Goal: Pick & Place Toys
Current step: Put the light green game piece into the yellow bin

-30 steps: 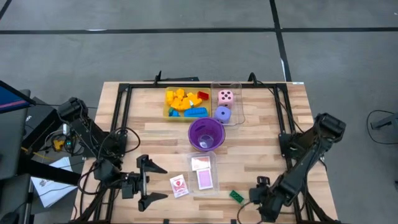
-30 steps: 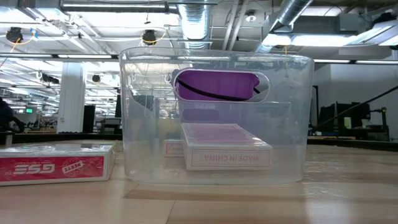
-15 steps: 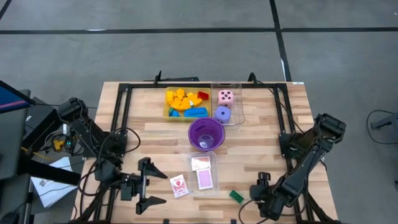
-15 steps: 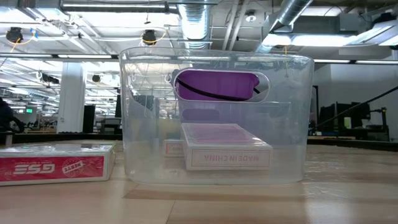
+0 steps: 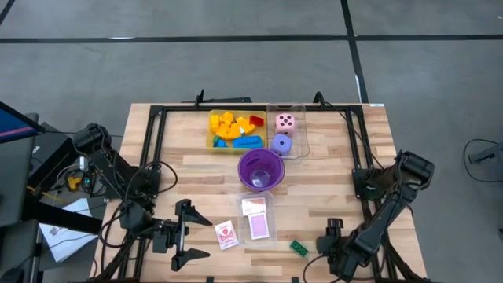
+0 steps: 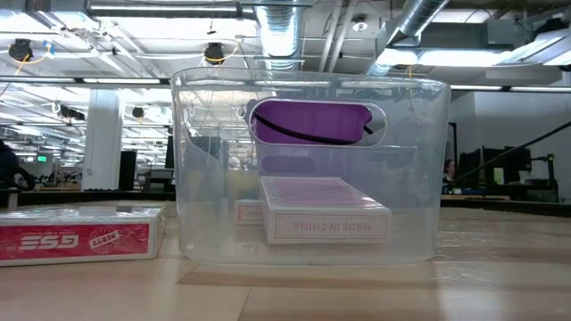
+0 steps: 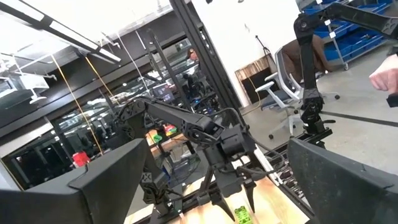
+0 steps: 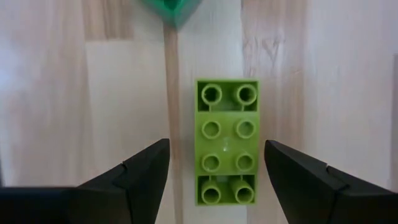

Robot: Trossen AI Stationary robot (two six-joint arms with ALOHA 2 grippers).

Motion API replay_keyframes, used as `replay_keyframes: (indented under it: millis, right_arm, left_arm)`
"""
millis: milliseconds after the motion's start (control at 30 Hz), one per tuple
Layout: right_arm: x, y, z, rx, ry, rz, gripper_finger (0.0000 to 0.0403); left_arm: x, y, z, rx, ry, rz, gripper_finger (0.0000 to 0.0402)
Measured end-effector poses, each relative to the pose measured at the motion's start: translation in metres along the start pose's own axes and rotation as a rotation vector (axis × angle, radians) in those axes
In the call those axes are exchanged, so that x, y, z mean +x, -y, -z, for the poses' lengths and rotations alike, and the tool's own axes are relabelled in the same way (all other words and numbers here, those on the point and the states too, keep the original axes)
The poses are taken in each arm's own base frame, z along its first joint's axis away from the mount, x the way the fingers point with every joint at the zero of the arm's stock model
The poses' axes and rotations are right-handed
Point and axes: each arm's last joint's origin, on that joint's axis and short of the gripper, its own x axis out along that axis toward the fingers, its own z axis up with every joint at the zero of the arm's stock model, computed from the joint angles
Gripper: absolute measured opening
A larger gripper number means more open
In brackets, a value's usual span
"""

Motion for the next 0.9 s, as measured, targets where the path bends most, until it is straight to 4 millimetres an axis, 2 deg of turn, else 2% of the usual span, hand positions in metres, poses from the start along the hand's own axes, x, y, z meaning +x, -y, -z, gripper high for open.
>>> replay_keyframes:
  millis: [133,400,533,700,900]
  right_arm:
    - [0.0073,-0.0023,0.0029,-0.005,-0.017,0.02,0.0256]
    - [0.0045,-0.003,0.0061,0.006,0.012,0.032,0.0251]
    - [0.0044,-0.0027,0.0066,0.003,0.02,0.041,0.0216]
    - [0.0039,-0.0026,0.0064,0.003,0.023,0.04,0.0133]
    - [0.0035,-0.0038,0.0069,-0.001,0.027,0.031,0.0132]
  left_arm:
    - [0.0,0.0,0.0,0.0,0.0,0.0,0.0387]
    - [0.0,-0.0001,0.0001,0.0,-0.002,-0.002,0.0387]
    - [0.0,0.0002,0.0003,0.003,-0.004,-0.001,0.0387]
    - [0.0,0.0003,0.0006,0.005,-0.006,0.001,0.0387]
    - [0.0,0.0003,0.0006,0.005,-0.006,0.001,0.0387]
